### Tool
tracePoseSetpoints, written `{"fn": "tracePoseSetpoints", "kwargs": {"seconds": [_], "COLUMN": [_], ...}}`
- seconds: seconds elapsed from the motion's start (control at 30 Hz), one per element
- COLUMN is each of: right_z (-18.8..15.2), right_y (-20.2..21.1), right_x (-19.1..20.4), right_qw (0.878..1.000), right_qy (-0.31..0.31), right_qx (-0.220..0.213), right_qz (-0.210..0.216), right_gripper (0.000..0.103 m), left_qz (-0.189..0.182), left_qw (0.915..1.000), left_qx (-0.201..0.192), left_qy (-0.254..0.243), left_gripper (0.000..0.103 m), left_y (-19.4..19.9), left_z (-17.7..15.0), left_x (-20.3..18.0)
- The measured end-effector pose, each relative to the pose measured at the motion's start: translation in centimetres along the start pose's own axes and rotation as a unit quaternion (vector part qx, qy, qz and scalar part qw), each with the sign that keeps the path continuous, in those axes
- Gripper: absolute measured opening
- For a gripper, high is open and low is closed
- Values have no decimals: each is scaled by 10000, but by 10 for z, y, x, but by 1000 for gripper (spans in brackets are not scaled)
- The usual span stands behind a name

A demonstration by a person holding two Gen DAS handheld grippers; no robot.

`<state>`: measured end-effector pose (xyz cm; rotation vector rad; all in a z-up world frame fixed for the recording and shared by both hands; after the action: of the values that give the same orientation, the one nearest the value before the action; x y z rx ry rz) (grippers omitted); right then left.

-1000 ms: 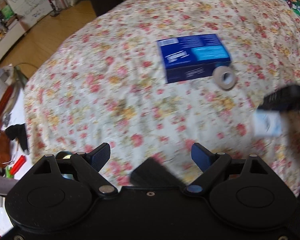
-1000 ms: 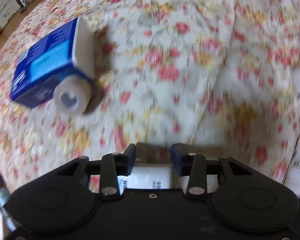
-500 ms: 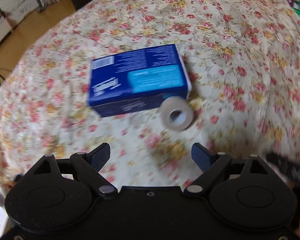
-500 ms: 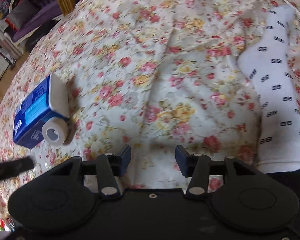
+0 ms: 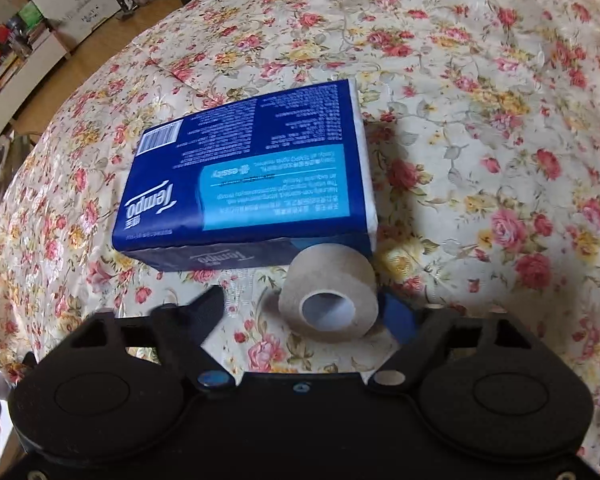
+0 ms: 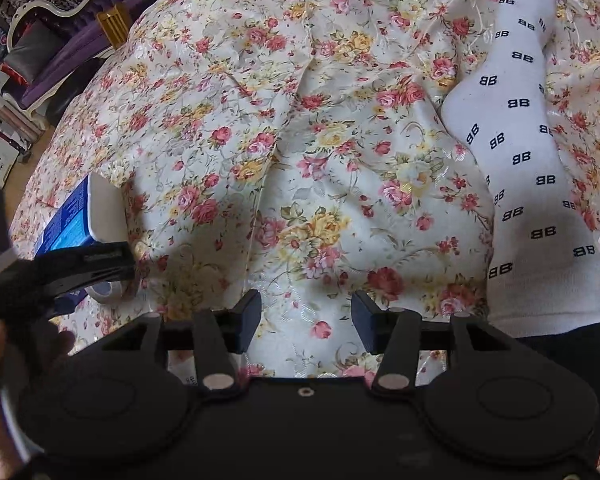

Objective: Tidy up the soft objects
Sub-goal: 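Grasp the white tape roll with left gripper while right grasps the white tissue pack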

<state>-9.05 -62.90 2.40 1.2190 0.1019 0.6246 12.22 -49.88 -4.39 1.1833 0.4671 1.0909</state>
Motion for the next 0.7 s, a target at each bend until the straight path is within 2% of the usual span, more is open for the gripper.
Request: {"fn": "tracePoseSetpoints", "kwargs": {"seconds": [0.07,0.17,0.3,0.5,0.53,0.63,0.7], "right_z": [0,-2,-5,-11,-11,-13,-15], "right_y": [-2,-5,-11,-17,-18,-18,-17], "right_x": [1,1,5,12,13,15,19], "right_qw": [10000,9999,9997,9989,9988,9985,9981], "right_qy": [17,56,192,379,404,487,577], "right_qx": [-1,1,61,122,123,124,108], "right_qz": [-24,-109,-155,-250,-267,-233,-163], "right_gripper": [50,50,50,50,51,54,58], "left_qz": [-109,-179,-119,-301,-309,-189,-203], "left_qw": [9999,9998,9994,9937,9930,9952,9958], "left_qx": [74,104,127,882,912,783,757], "left_qy": [-39,-13,-308,-616,-679,-565,-481], "left_gripper": [49,49,49,49,52,74,77], "left_y": [-2,4,18,20,17,12,9], "left_z": [-1,-3,-16,-49,-52,-49,-47], "left_x": [-2,0,11,24,24,27,27]}}
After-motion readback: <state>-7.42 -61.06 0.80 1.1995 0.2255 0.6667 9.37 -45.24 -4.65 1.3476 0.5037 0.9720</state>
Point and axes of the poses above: each gripper's, at about its wrist camera, not at the fingertips, and y roughly against the way its jaws point, x to its left, z to its top, the point moved 10 cm from there along -y, roughly the way its jaws point, and after that the axes turned 4 degrees about z, right-handed, at the moved point
